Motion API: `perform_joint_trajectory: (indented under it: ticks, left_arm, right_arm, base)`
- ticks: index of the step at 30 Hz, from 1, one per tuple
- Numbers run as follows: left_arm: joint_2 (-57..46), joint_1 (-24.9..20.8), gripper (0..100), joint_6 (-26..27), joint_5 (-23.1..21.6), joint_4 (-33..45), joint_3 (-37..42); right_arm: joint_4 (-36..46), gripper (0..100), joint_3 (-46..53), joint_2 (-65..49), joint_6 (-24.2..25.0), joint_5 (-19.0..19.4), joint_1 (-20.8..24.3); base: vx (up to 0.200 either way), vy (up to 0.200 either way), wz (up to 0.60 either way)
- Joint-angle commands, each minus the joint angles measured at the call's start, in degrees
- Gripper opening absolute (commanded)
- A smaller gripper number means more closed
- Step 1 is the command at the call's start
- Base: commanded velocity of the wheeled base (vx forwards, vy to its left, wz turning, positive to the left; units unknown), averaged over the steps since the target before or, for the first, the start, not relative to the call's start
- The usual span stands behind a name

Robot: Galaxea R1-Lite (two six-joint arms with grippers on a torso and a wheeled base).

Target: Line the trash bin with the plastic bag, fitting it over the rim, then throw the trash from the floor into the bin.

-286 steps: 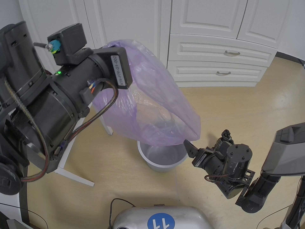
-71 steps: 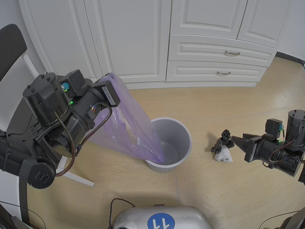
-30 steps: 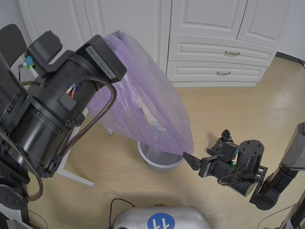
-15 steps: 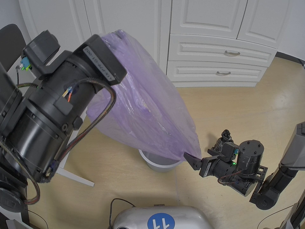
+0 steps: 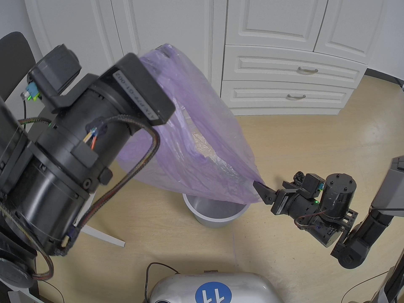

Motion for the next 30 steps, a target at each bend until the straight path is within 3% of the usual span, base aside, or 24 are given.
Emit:
perform_joint_trajectory:
  ticks: [1,9,12,22,23,27,30]
  left_arm:
    - [-0.39,-2.21,0,-0.14,0.04,-0.11,0.19]
    - [-0.65,-3.0,0,-0.23,0.04,-0.11,0.1]
    - [-0.83,-3.88,0,-0.23,0.04,-0.19,0.19]
    - [-1.53,-4.58,0,-0.23,0.04,-0.11,0.63]
    - [-1.53,-4.58,0,-0.23,0.04,-0.11,0.72]
    - [-1.53,-4.58,0,-0.23,0.04,-0.11,0.63]
    - [-1.27,-4.32,0,-0.49,-0.05,-0.19,0.63]
  right_arm:
    - [-5.68,100,-2.06,9.01,2.41,-0.45,-0.33]
    - [-5.68,100,-6.9,13.76,10.58,-1.51,0.63]
    - [-5.68,100,-9.62,13.93,14.1,-3.79,0.46]
    - [-5.68,100,-9.45,11.29,14.54,-3.97,-0.16]
    - [-5.68,0,-9.45,11.29,14.54,-4.06,-0.16]
    - [-5.68,0,-9.45,10.59,15.24,-3.62,-0.25]
    - [-5.68,0,-8.3,9.01,20.34,-2.91,-0.25]
  base:
    - [0.0,0.0,0.0]
    - [0.0,0.0,0.0]
    - [0.0,0.0,0.0]
    - [0.0,0.0,0.0]
    - [0.0,0.0,0.0]
    - [0.0,0.0,0.0]
    - [0.0,0.0,0.0]
